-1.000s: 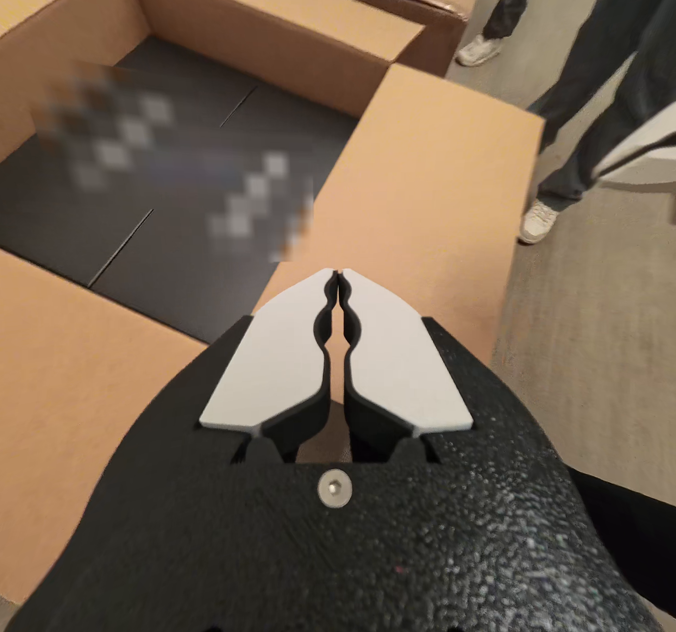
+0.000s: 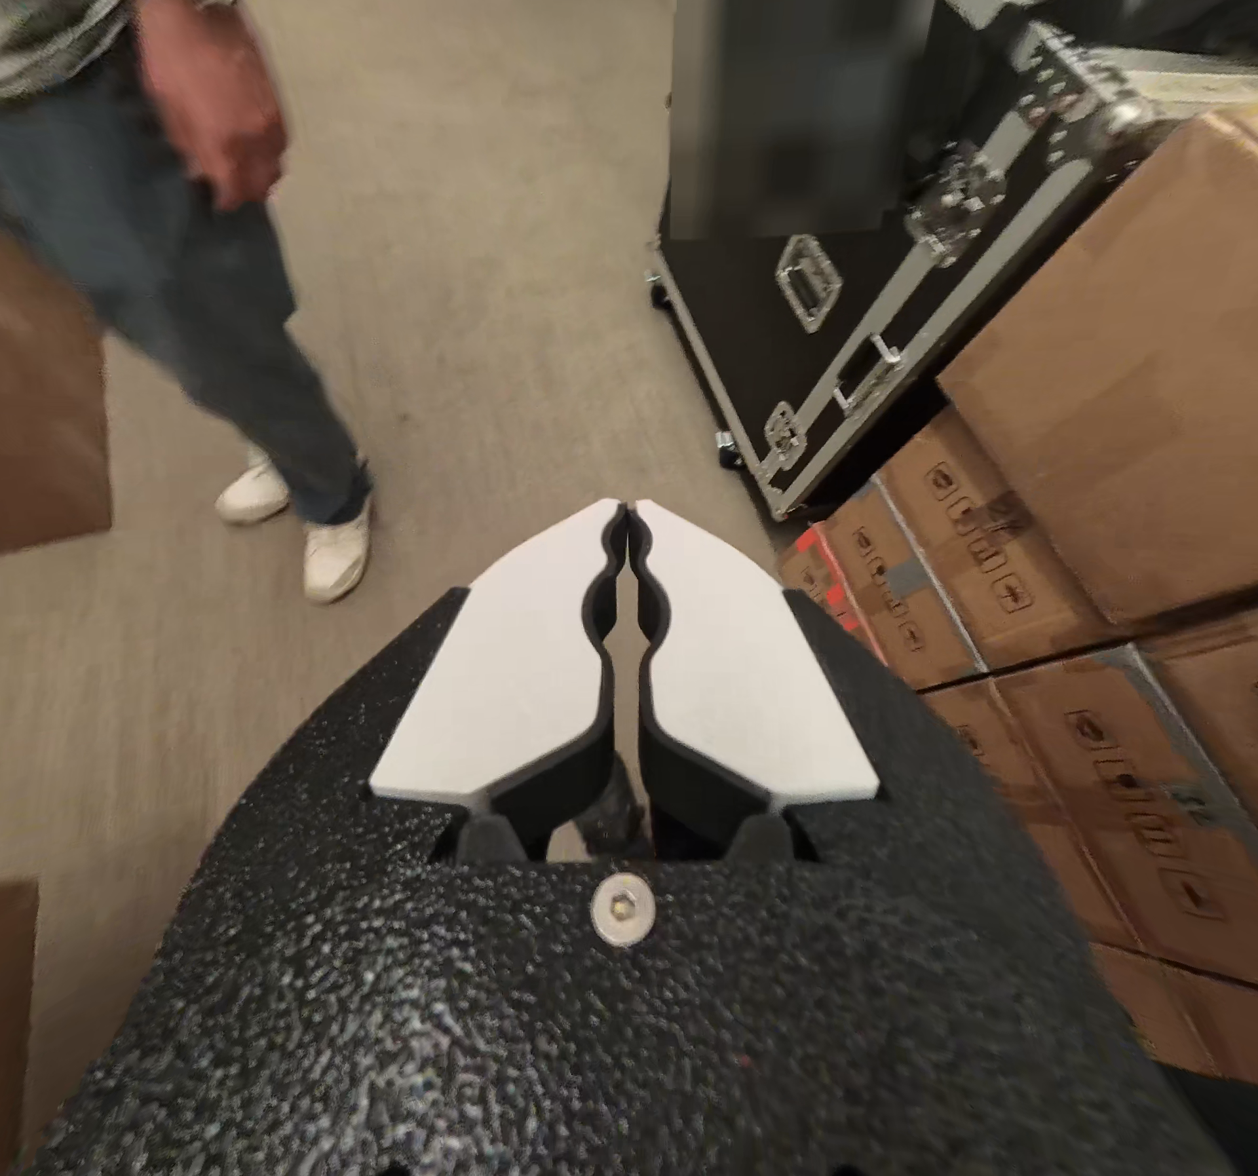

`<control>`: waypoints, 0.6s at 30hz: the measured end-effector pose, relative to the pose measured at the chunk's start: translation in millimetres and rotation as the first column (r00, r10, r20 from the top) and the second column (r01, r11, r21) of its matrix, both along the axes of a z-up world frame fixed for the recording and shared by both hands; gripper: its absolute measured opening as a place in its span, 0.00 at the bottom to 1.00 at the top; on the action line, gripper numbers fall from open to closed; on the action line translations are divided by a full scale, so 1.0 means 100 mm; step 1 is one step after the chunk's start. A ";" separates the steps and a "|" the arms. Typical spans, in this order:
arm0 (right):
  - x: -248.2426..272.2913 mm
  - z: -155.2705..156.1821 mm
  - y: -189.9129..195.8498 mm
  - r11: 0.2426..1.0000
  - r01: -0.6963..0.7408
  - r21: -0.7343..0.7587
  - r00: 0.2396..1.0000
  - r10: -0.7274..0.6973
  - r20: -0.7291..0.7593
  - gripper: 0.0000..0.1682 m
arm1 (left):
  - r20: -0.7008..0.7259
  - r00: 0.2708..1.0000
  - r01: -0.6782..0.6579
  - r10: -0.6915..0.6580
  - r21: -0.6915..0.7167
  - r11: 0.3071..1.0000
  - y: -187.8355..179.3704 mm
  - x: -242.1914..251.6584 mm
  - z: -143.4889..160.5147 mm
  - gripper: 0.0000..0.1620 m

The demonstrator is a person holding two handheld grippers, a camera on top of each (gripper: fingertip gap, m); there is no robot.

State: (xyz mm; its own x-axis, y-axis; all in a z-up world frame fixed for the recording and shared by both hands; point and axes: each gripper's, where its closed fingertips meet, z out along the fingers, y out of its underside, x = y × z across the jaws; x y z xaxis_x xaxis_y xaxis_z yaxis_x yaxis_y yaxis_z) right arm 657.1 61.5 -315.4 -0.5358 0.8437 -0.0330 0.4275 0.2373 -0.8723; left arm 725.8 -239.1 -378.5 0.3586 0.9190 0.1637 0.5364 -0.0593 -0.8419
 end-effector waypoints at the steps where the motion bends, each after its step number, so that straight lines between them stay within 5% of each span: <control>1: -0.17 0.03 0.18 0.999 0.045 -0.011 0.999 -0.045 0.007 0.00 | -0.016 0.999 0.039 -0.039 0.002 0.999 0.26 -0.21 0.06 0.00; 12: -2.64 0.26 2.42 0.870 0.486 0.077 0.873 -0.487 -0.013 0.00 | -0.074 0.921 0.387 -0.383 0.047 0.921 2.61 -2.52 0.14 0.00; 18: -3.99 0.07 3.23 0.857 0.479 0.191 0.861 -0.501 0.092 0.24 | -0.072 0.889 0.452 -0.452 -0.010 0.892 3.16 -3.61 0.22 0.00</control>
State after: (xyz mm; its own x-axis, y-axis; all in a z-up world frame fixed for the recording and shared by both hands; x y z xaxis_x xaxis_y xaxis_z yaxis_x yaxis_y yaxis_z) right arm 258.0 384.5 -308.3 -0.0516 0.9955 0.0794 0.6333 0.0941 -0.7682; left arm 364.6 77.1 -356.2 0.7457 0.6538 0.1285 0.3923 -0.2749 -0.8778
